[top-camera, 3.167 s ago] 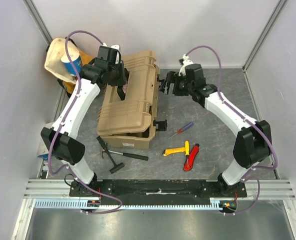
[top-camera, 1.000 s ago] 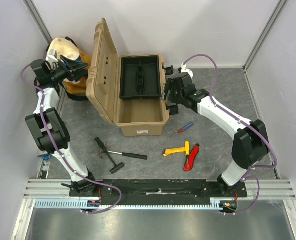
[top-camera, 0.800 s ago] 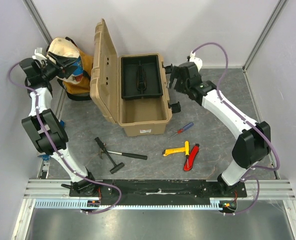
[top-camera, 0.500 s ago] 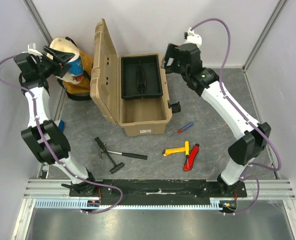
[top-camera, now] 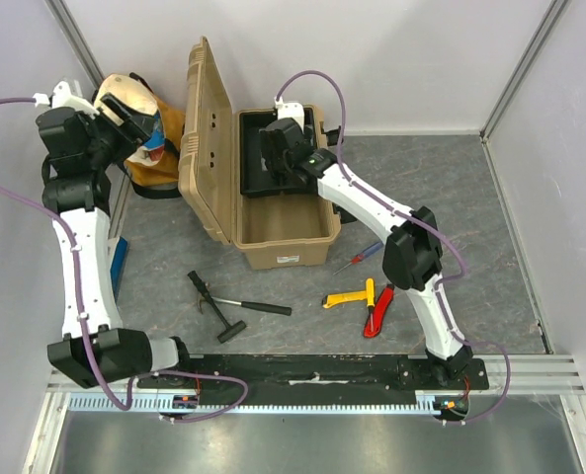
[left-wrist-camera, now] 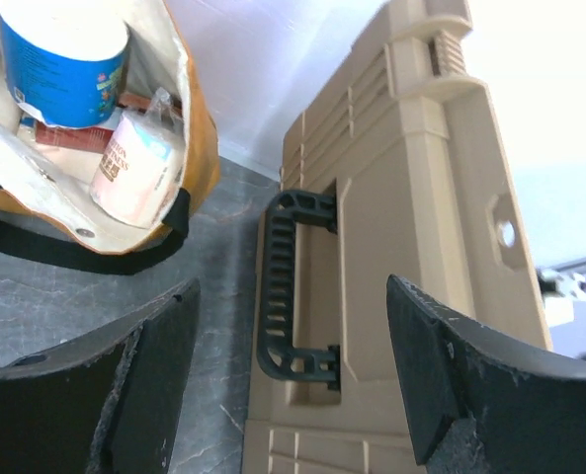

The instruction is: Pack the tool kit

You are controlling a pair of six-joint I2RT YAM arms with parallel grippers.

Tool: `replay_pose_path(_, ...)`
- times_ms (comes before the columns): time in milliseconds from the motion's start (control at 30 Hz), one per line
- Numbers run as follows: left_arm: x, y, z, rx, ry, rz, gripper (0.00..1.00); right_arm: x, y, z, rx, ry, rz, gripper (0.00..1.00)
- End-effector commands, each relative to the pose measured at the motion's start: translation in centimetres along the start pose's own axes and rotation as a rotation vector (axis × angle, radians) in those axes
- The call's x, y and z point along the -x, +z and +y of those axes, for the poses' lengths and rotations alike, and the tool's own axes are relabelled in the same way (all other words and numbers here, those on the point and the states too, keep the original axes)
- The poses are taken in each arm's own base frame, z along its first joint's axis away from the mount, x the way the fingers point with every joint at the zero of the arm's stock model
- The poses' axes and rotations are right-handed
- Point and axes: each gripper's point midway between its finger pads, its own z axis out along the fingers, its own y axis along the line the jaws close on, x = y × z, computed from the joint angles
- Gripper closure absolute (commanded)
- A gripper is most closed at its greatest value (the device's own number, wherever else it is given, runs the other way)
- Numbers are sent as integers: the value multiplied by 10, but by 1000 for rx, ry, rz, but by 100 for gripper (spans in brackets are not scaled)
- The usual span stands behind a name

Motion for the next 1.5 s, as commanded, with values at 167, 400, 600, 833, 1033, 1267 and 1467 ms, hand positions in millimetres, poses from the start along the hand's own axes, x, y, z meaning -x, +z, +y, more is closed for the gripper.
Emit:
replay_pose_path(167,-30,-44,-22,9,170,56,20,28,18,-3,-61,-17,-135,22)
replay_pose_path(400,-15,-65,-26,50,214,1,20,6,30,4,-54,-30,-103,33)
replay_pose_path(600,-17,-65,-25,53,218,4,20,-11,36,7,-58,-23,-72,41)
replay_pose_path(833,-19,-66,-26,52,233,5,20,-5,31,5,-72,7,-82,92)
replay_pose_path(1033,-19,-71,-40,-1,218,7,20,37,9,3,-72,47,-173,100)
replay_pose_path(1267,-12,-79,-56,-46,216,-8,21,100,-38,-1,-31,86,-303,100)
replay_pose_path(1467,-10,-83,-63,-71,221,-10,21,147,-84,-14,-14,136,-427,100)
